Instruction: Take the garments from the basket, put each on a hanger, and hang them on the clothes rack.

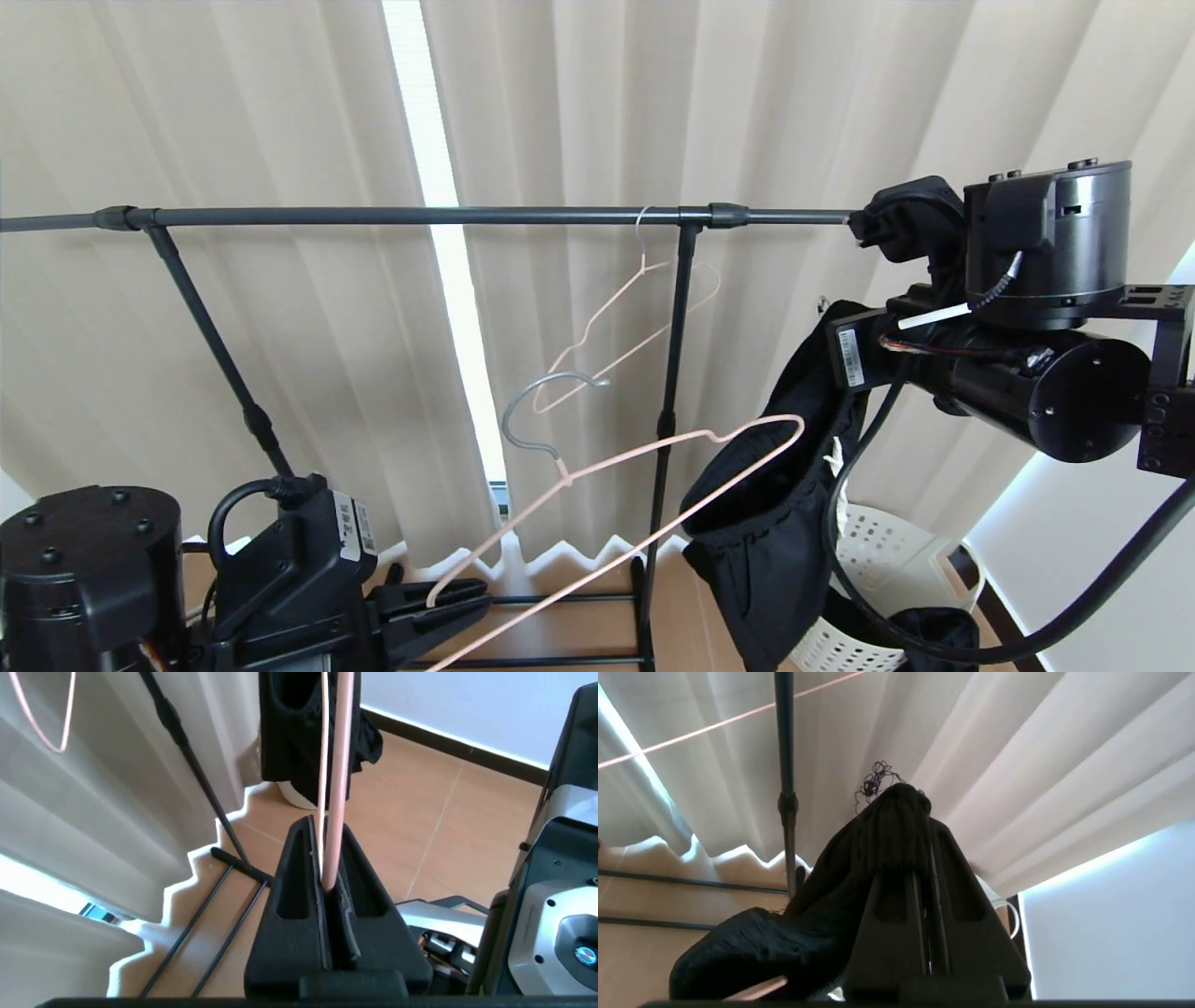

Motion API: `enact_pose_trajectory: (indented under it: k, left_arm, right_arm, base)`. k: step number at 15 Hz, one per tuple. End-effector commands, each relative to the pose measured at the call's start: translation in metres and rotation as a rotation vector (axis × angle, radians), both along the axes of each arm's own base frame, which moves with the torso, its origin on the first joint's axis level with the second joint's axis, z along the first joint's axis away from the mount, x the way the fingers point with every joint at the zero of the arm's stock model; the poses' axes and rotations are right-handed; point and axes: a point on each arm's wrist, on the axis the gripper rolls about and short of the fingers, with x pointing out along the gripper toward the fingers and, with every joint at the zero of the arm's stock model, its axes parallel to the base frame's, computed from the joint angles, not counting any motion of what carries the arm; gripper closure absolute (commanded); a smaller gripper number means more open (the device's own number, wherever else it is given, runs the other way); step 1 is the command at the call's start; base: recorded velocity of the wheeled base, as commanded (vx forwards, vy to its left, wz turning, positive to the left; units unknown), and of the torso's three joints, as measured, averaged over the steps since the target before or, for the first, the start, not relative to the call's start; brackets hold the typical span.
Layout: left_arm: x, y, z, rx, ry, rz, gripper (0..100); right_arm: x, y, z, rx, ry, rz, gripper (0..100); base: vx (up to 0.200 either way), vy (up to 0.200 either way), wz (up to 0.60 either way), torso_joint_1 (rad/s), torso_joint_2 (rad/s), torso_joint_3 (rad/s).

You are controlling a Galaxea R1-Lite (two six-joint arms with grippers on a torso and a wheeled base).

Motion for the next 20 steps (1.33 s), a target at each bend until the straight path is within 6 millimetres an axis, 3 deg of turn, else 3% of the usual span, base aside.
enact_pose_trajectory:
  k: [1,5,15,20]
  left_arm:
    - [0.003,-0.003,-0.005,0.011,0.024,-0.003,100]
    - [0.015,-0.011,-0.006,-0.018,0.045,0.015,100]
    - [0.016,-0.020,-0.012,-0.053,0.073,-0.001,100]
    - [0.027,-0.013,-0.009,-0.059,0.036,0.122,100]
  right_arm:
    - [0.001,0.007,-0.005,-0.005,0.006,0.016,100]
    - [-0.009,0.019,-0.006,-0.023,-0.006,0.017,100]
    - [-0.030,0.062,-0.016,-0.016,-0.062,0.085,100]
    - [-0.035,0.059,-0.008,0.005,-0.085,0.087,100]
  base:
    - [0.000,0.000,0.00,0.000,0.00,0.000]
    - [0.000,0.000,0.00,0.000,0.00,0.000]
    - [0.000,0.000,0.00,0.000,0.00,0.000]
    - [0.000,0.000,0.00,0.000,0.00,0.000]
